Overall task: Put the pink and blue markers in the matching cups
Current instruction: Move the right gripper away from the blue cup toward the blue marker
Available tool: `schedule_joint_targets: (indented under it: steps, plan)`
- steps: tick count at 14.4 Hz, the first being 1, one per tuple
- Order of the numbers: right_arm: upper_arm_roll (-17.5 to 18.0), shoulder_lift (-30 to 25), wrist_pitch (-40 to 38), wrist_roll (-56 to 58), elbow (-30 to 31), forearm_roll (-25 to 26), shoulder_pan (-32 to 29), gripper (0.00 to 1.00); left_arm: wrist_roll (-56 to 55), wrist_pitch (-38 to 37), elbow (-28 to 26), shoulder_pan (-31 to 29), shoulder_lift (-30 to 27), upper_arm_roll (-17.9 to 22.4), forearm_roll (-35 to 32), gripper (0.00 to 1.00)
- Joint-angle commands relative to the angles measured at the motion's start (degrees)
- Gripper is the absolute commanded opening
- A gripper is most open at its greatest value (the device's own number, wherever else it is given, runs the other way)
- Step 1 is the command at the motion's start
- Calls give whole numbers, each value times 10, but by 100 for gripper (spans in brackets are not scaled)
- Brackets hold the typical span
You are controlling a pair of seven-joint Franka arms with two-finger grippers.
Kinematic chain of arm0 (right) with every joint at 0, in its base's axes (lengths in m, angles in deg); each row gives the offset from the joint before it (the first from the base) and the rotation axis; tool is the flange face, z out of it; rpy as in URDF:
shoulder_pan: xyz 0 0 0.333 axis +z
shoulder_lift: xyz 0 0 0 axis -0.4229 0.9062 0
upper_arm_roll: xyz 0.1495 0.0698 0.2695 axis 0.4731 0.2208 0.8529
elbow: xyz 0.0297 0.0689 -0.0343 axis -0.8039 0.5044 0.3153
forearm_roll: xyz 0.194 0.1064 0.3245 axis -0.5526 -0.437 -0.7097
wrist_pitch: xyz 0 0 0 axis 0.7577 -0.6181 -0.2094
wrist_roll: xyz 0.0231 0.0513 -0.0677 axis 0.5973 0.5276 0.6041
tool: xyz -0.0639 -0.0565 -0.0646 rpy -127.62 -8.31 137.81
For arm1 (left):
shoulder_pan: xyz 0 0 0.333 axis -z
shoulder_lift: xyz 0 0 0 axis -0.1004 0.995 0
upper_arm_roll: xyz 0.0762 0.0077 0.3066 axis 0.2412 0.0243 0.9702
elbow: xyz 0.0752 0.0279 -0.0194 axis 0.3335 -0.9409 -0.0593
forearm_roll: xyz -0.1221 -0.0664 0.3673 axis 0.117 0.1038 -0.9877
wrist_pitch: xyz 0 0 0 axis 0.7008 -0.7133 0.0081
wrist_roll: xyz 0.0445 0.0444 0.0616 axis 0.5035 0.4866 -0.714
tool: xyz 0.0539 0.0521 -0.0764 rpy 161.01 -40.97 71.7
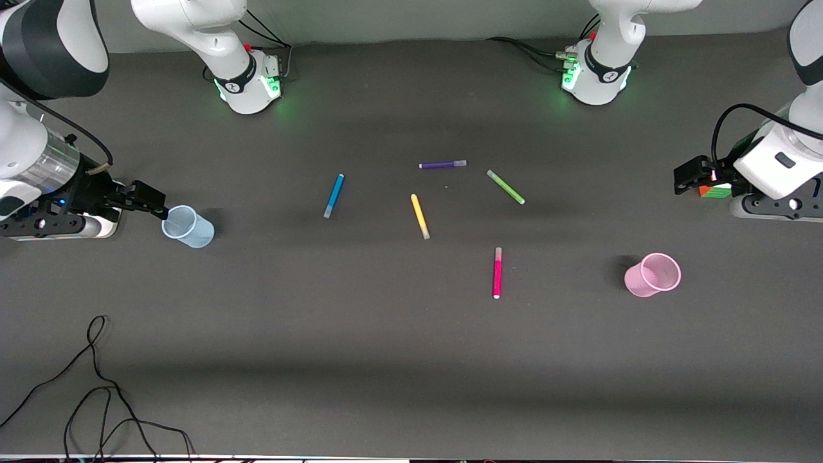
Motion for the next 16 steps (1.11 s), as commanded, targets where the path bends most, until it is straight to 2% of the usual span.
schedule_joint_targets:
  steps: [1,6,10,13,16]
  plan:
    - [11,-1,3,-11,-2,11,-6,100,-5,-11,12,6,5,4,-2,100]
    - [13,13,-7,-19,1,10,-2,100,-2,-11,12,6,6,5,0,100]
    - [14,62,-37,-41,2,-3,25,100,-7,-8,16,5,12,5,1,100]
    - [14,124,-88,-73,10,-87,33,100,-8,-11,31,13,17,1,-2,100]
    - [15,208,-96,-84,17,-132,33,100,-4,0,36,23,28,-21,2,100]
